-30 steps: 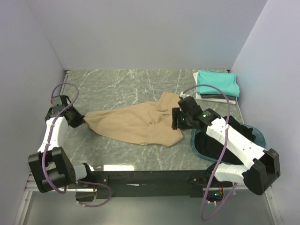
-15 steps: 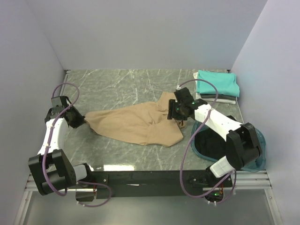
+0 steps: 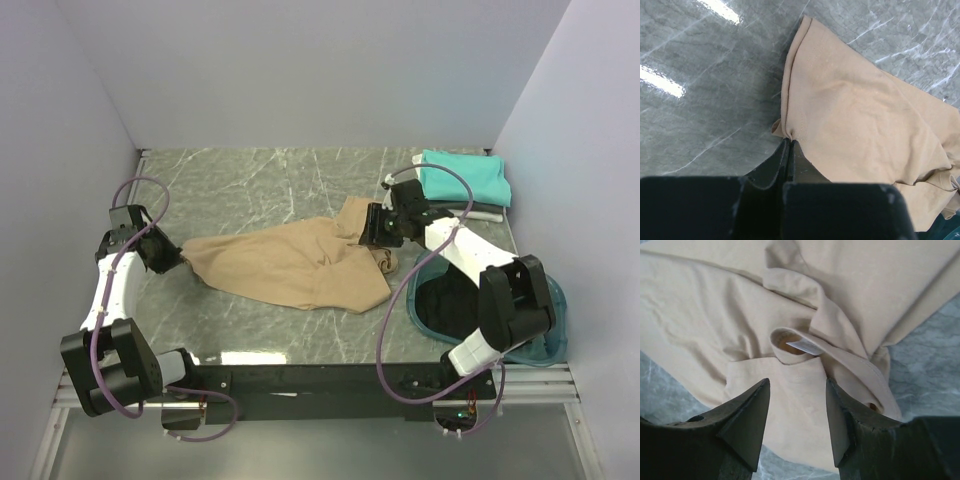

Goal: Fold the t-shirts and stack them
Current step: Flatten the tshirt out

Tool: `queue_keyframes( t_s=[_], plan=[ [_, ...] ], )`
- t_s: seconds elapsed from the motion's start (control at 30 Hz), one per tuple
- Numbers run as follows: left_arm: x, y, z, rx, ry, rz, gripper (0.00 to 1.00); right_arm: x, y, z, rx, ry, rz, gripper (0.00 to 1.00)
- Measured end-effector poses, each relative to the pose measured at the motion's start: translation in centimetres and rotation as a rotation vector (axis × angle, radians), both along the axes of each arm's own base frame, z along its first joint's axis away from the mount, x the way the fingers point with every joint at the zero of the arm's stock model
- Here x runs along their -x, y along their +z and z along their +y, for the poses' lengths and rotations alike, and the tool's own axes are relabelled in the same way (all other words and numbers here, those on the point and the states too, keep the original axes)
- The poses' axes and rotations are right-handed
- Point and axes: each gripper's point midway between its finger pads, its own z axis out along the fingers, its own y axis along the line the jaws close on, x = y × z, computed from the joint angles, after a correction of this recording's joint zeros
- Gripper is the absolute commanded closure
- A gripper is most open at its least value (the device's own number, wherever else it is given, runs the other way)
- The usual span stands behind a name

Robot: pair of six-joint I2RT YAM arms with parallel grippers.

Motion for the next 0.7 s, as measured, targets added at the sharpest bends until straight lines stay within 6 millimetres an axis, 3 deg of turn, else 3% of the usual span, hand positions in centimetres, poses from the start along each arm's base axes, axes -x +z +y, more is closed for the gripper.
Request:
queue_keyframes(
  t_s=[0.13, 0.43, 0.53, 0.7],
  plan=[
    [0.0, 0.0, 0.0, 0.000, 0.000, 0.001, 0.99, 0.0, -0.5, 0.5, -0.015, 0.033, 0.008, 0.46],
    [0.1, -0.1, 0.0, 0.002, 0.000, 0.007, 0.99, 0.5, -4.2, 0.6, 0.008, 0.053, 0.107, 0.48],
    [0.1, -0.1, 0.0, 0.002, -0.001, 0.007, 0.99, 0.5, -4.3, 0.7, 0.010, 0.060, 0.110, 0.57],
    [0.1, -0.1, 0.0, 0.002, 0.000, 0.007, 0.99, 0.3, -4.0, 0.8, 0.006, 0.077, 0.102, 0.83]
  ],
)
